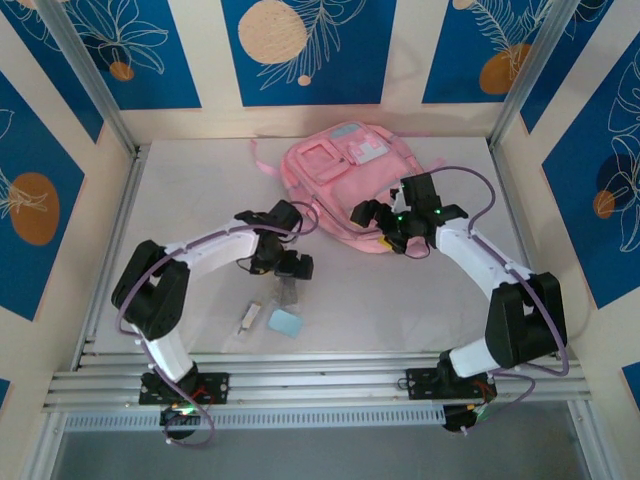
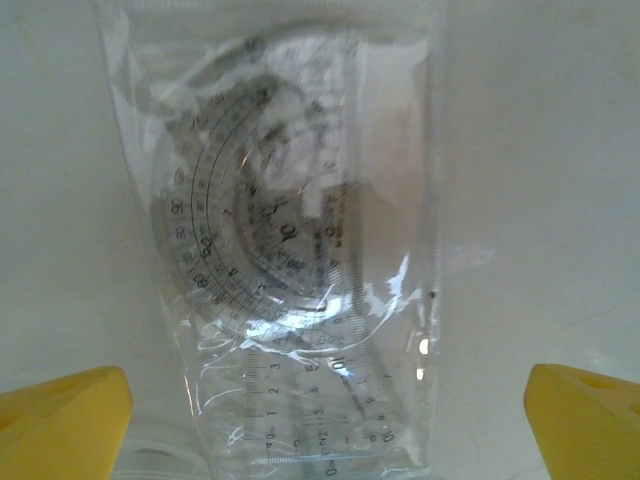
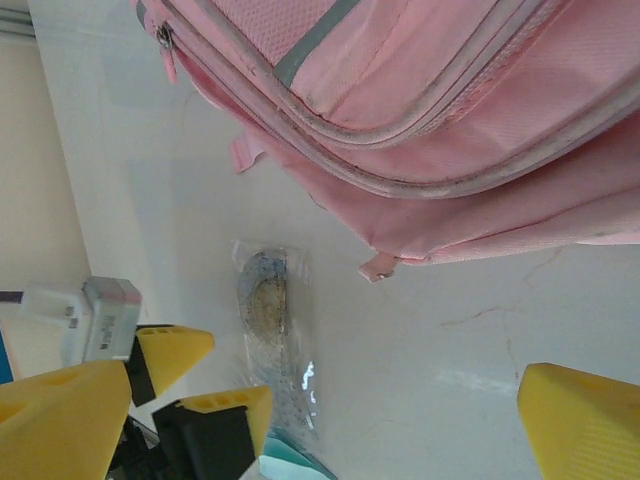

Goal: Pack the student bag
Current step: Pick up the loose stationery from the center of the table.

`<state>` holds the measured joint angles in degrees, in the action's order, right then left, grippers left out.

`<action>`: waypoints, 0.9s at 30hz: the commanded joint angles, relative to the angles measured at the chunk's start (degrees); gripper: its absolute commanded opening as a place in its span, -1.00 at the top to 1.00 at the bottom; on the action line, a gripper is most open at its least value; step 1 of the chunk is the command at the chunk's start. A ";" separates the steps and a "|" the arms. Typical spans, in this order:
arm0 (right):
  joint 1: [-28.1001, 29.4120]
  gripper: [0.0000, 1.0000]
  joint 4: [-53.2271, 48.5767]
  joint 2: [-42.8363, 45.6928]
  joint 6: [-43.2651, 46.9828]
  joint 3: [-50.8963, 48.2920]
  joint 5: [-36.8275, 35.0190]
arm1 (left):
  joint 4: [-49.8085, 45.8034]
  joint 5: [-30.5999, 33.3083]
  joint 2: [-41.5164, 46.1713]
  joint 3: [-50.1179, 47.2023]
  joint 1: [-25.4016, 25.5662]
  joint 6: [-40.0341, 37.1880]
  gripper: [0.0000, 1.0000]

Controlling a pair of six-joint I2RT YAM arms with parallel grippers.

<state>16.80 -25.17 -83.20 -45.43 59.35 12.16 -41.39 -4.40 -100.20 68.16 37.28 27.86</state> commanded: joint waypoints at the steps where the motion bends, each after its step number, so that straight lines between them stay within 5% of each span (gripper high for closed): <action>1: 1.11 -0.99 0.82 -1.21 -0.45 1.55 -0.43 | 0.66 0.02 -2.48 -0.65 1.26 1.55 -1.00; 16: 0.78 -0.99 1.95 -0.08 -0.61 -0.33 -1.00 | -2.14 3.64 -12.23 0.90 4.03 0.80 -0.99; 27: 0.69 -0.99 2.64 0.79 -0.54 -0.30 -0.88 | -0.01 4.97 -11.66 3.94 2.65 -2.42 -0.38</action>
<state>17.61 -23.14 -83.94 -45.67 59.33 11.49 -45.58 1.02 -108.97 71.68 40.47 27.81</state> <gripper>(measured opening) 0.996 0.703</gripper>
